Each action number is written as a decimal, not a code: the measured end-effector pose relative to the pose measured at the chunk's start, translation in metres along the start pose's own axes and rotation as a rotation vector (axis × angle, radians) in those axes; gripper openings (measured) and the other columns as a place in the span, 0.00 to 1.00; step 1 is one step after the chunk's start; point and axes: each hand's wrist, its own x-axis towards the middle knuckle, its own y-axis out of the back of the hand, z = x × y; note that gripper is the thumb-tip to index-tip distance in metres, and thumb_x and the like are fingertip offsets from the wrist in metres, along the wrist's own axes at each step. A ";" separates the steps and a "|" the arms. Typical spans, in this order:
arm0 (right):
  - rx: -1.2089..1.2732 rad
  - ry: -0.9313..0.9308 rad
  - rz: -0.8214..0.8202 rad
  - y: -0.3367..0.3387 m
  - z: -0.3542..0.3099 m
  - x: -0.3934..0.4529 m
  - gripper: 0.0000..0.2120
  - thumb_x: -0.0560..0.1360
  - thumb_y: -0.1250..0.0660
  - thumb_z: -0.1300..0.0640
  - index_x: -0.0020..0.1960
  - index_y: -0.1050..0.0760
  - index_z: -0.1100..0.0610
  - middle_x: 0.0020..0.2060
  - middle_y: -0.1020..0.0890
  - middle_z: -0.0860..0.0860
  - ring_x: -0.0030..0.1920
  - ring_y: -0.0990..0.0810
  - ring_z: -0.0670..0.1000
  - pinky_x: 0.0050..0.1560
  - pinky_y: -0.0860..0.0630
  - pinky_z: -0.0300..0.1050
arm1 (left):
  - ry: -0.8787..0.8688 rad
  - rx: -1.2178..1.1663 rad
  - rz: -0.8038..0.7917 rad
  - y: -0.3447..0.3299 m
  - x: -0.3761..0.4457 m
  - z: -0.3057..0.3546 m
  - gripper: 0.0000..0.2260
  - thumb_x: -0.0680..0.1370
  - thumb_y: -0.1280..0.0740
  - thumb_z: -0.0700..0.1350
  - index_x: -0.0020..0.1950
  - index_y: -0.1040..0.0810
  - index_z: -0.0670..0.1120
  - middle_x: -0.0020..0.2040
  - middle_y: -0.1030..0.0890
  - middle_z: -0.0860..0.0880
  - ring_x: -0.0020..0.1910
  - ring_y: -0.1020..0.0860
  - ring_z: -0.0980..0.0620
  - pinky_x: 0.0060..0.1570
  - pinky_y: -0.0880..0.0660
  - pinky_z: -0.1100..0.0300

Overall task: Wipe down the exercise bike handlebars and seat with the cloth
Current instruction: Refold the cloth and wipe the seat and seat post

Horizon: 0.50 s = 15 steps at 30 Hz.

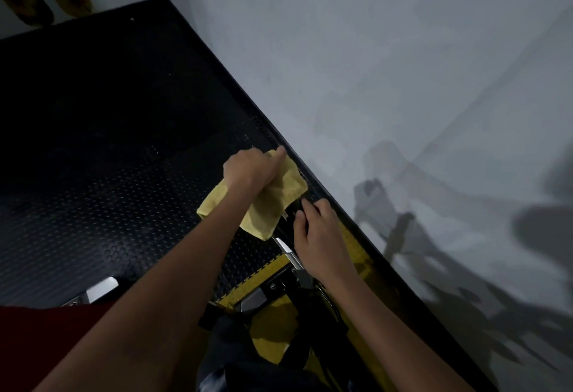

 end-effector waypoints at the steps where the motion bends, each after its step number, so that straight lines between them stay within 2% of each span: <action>1: -0.001 -0.002 -0.010 0.001 0.000 0.000 0.24 0.86 0.49 0.48 0.75 0.34 0.61 0.58 0.30 0.52 0.56 0.30 0.49 0.50 0.23 0.43 | -0.001 0.000 -0.022 0.000 0.004 0.001 0.34 0.77 0.51 0.71 0.42 0.21 0.43 0.32 0.27 0.48 0.28 0.31 0.49 0.29 0.39 0.58; 3: -0.009 -0.004 -0.032 0.002 0.000 0.001 0.24 0.86 0.49 0.47 0.76 0.34 0.60 0.59 0.30 0.52 0.57 0.30 0.50 0.52 0.23 0.44 | -0.049 0.022 0.026 -0.003 -0.001 -0.001 0.34 0.78 0.53 0.71 0.41 0.23 0.44 0.31 0.27 0.49 0.28 0.31 0.50 0.29 0.40 0.58; 5: -0.013 -0.005 -0.054 0.002 -0.001 0.002 0.23 0.85 0.49 0.47 0.72 0.32 0.60 0.58 0.31 0.52 0.55 0.30 0.50 0.51 0.24 0.44 | -0.115 0.006 0.171 -0.011 -0.019 -0.011 0.33 0.79 0.53 0.71 0.44 0.23 0.45 0.34 0.24 0.49 0.31 0.28 0.50 0.32 0.35 0.56; 6: -0.018 -0.006 -0.062 0.002 0.000 0.002 0.21 0.85 0.49 0.47 0.69 0.30 0.59 0.57 0.31 0.52 0.54 0.29 0.51 0.50 0.25 0.45 | -0.141 -0.022 0.256 -0.017 -0.030 -0.018 0.32 0.80 0.52 0.70 0.48 0.23 0.45 0.38 0.22 0.48 0.36 0.24 0.48 0.37 0.30 0.54; 7: -0.028 -0.006 -0.069 0.002 0.000 0.003 0.19 0.85 0.48 0.47 0.65 0.29 0.59 0.56 0.32 0.52 0.54 0.29 0.52 0.49 0.25 0.45 | -0.157 -0.056 0.328 -0.022 -0.041 -0.024 0.31 0.81 0.51 0.68 0.54 0.22 0.44 0.45 0.19 0.46 0.44 0.22 0.45 0.46 0.26 0.50; 9: -0.050 -0.014 -0.080 0.000 -0.001 0.004 0.17 0.85 0.47 0.48 0.60 0.29 0.59 0.57 0.32 0.53 0.55 0.30 0.52 0.50 0.28 0.44 | -0.157 -0.128 0.382 -0.032 -0.055 -0.033 0.30 0.81 0.47 0.67 0.64 0.24 0.43 0.57 0.20 0.44 0.59 0.24 0.43 0.63 0.29 0.46; 10: -0.061 -0.018 -0.085 -0.001 -0.002 0.005 0.17 0.85 0.47 0.48 0.60 0.29 0.60 0.59 0.32 0.54 0.56 0.31 0.52 0.51 0.28 0.44 | -0.149 -0.147 0.382 -0.035 -0.059 -0.035 0.31 0.81 0.46 0.68 0.67 0.25 0.43 0.61 0.21 0.44 0.63 0.25 0.42 0.67 0.31 0.46; 12: -0.086 -0.020 -0.094 -0.002 -0.005 0.009 0.17 0.85 0.48 0.49 0.61 0.29 0.61 0.61 0.32 0.55 0.57 0.31 0.53 0.53 0.29 0.46 | -0.119 -0.133 0.358 -0.034 -0.056 -0.034 0.33 0.79 0.46 0.70 0.65 0.24 0.43 0.60 0.21 0.44 0.62 0.25 0.42 0.64 0.30 0.46; 14: -0.093 -0.031 -0.109 -0.002 -0.006 0.012 0.17 0.85 0.49 0.49 0.61 0.30 0.60 0.60 0.32 0.55 0.57 0.31 0.54 0.52 0.29 0.47 | -0.080 -0.076 0.295 -0.026 -0.040 -0.029 0.35 0.77 0.50 0.74 0.54 0.21 0.45 0.50 0.18 0.45 0.48 0.21 0.43 0.48 0.26 0.50; 15: -0.084 -0.039 -0.116 -0.002 -0.005 0.013 0.18 0.85 0.49 0.48 0.62 0.31 0.60 0.60 0.32 0.55 0.57 0.31 0.54 0.51 0.28 0.47 | -0.053 -0.058 0.238 -0.021 -0.028 -0.027 0.36 0.75 0.52 0.76 0.46 0.21 0.46 0.42 0.19 0.47 0.39 0.23 0.46 0.38 0.29 0.55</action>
